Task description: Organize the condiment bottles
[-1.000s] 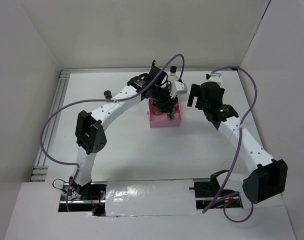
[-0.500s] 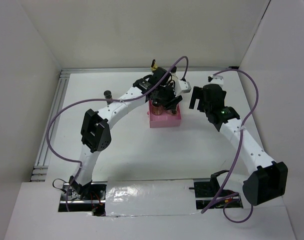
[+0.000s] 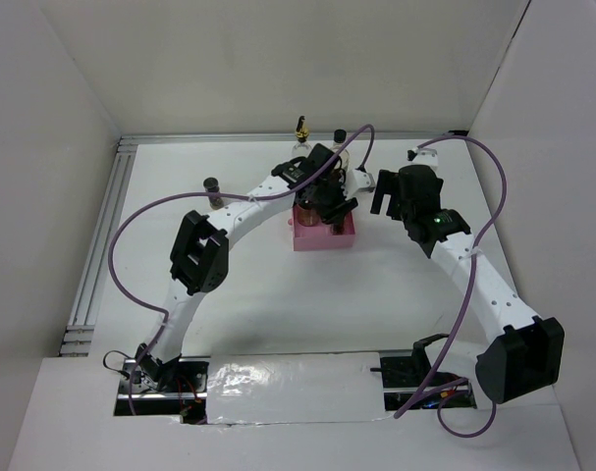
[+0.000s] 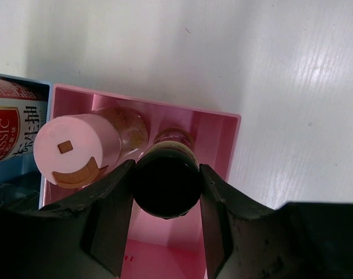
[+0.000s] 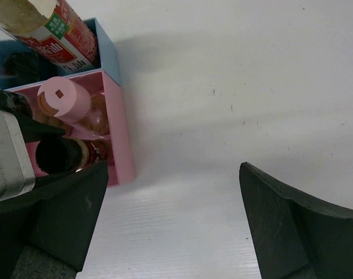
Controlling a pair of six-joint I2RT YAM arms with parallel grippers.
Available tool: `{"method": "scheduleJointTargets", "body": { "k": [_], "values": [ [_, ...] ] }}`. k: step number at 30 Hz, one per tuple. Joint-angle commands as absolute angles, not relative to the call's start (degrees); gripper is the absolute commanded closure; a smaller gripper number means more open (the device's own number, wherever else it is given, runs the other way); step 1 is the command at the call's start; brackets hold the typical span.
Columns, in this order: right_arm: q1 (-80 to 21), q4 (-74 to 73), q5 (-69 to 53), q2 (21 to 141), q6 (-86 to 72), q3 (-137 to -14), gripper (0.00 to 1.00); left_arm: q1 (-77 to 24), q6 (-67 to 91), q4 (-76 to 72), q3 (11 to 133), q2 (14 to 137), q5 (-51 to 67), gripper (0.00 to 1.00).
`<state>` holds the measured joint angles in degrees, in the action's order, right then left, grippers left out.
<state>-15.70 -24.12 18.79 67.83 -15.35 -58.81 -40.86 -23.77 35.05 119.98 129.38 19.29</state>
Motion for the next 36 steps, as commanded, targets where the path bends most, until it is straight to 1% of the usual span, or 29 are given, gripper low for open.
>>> {"method": "scheduleJointTargets", "body": {
  "k": [1, 2, 3, 4, 5, 7, 9, 18, 20, 21, 23, 29, 30, 33, 34, 35, 36],
  "values": [
    [-15.21, -24.34, 18.98, 66.8, -15.12, -58.89, 0.0, -41.4, -24.17, 32.34, 119.79, 129.99, 19.69, 0.83],
    [-15.21, -24.43, 18.98, 66.8, -15.03, -58.97, 0.0, -41.31, -24.17, 32.6, 119.88, 130.08, 19.95, 0.72],
    [-15.21, -24.43, 18.98, 66.8, -15.2, -58.97, 0.0, -41.31, -24.08, 32.96, 119.8, 130.08, 20.21, 0.67],
    [-15.21, -24.52, 19.07, 66.8, -15.12, -58.97, 0.0, -41.31, -23.91, 32.78, 119.62, 129.73, 20.65, 0.56],
    [-15.29, -24.52, 19.07, 66.71, -15.03, -59.06, 0.0, -41.31, -23.91, 32.61, 119.27, 129.55, 20.83, 0.5],
    [-15.21, -24.43, 19.25, 66.53, -15.12, -59.15, 0.0, -41.31, -24.08, 31.99, 118.57, 129.38, 20.39, 0.43],
    [-15.21, -24.61, 19.16, 66.27, -15.03, -59.24, 0.0, -41.31, -24.35, 31.99, 118.48, 129.55, 20.13, 0.41],
    [-15.2, -25.13, 19.07, 65.74, -14.85, -59.33, 0.0, -41.31, -23.38, 32.08, 118.47, 129.11, 21.88, 0.27],
    [-15.12, -25.22, 19.25, 65.57, -14.94, -59.24, 0.0, -41.22, -22.5, 32.34, 119.35, 128.5, 22.41, 0.19],
    [-15.12, -25.31, 19.25, 65.39, -14.94, -59.15, 0.0, -41.31, -22.33, 32.6, 119.79, 127.89, 22.85, 0.11],
    [-15.12, -25.31, 18.99, 65.39, -14.85, -59.06, 0.0, -41.31, -21.89, 32.78, 120.67, 127.01, 23.46, 0.01],
    [-15.12, -24.87, 18.55, 65.39, -15.12, -58.8, 0.0, -41.31, -20.83, 31.91, 120.5, 121.12, 24.52, 0.01],
    [-15.03, -24.53, 18.54, 65.39, -15.38, -58.8, 0.0, -41.31, -20.48, 31.9, 120.32, 118.07, 24.61, 0.01],
    [-15.03, -24.43, 18.28, 65.57, -15.47, -59.32, 0.0, -41.31, -20.48, 35.84, 123.29, 115.5, 25.39, 0.01],
    [-14.94, -24.96, 18.28, 65.83, -15.47, -59.67, 0.0, -41.05, -20.91, 38.99, 123.22, 112.27, 25.31, 0.01],
    [-14.94, -25.05, 18.46, 65.83, -15.56, -59.85, 0.0, -40.52, -21.27, 39.55, 122.09, 109.89, 25.05, 0.01],
    [-15.03, -25.05, 18.63, 65.83, -15.64, -59.94, 0.0, -39.82, -21.01, 39.55, 118.25, 107.17, 24.87, 0.01]
  ]
}}
